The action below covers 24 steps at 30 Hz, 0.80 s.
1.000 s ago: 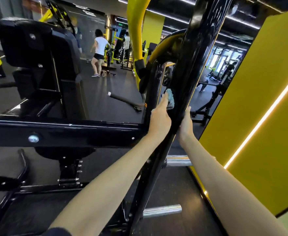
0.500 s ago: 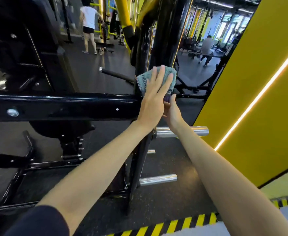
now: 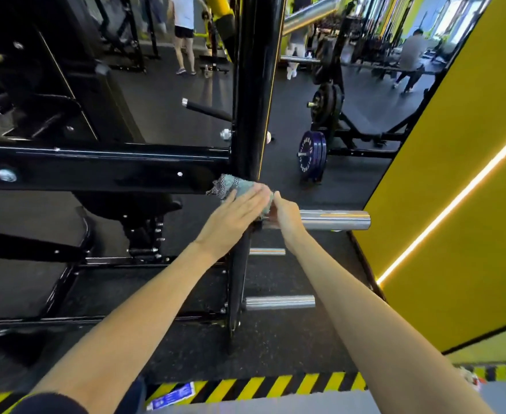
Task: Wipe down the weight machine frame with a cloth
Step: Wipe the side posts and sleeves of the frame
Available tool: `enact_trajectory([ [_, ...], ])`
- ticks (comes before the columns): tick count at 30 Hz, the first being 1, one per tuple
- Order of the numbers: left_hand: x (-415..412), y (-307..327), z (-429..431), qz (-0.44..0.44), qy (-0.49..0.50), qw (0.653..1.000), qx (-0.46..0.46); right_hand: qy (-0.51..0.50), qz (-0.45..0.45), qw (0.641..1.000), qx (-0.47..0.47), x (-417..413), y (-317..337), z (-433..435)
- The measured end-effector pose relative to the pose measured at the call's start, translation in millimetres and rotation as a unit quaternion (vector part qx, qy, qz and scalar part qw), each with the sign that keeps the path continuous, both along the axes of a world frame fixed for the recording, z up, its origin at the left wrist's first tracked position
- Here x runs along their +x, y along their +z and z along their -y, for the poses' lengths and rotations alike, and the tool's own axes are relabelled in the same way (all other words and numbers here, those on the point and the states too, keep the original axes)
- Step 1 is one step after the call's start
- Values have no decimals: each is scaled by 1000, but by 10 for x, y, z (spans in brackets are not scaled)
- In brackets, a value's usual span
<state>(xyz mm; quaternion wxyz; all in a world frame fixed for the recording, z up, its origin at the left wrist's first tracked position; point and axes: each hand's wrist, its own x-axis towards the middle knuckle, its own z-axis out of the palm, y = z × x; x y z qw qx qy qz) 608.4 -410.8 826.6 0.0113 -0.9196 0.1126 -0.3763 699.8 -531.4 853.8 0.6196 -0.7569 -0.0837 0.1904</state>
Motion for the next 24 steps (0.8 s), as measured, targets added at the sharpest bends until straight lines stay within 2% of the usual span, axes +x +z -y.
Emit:
enact_trajectory([
  [3,2,-86,54,5,20,996,-82,1,24,1000,-2,-11,-143,-10],
  [4,-27,-212,74,-21,30,994,-103,11,27,1000,3,-18,-211,-3],
  [7,-107,-785,117,-82,38,995,-35,18,59,998,8,-36,-339,38],
  [9,-170,-878,100,-141,79,986,31,-1,104,995,4,-83,-374,86],
  [11,-147,-776,101,-89,71,992,48,8,98,995,-10,-137,-447,139],
  [15,-45,-522,167,-8,47,993,-112,71,47,994,-69,-220,-720,181],
  [17,-2,-720,193,38,69,990,-114,78,23,993,-83,-233,-886,154],
  [19,56,-1196,267,66,84,989,-101,86,18,991,-100,-218,-1048,152],
  [21,111,-1581,469,104,127,969,-183,97,25,987,-126,-173,-1155,152],
  [24,218,-1763,821,109,168,911,-362,78,16,989,-125,-70,-1269,98],
])
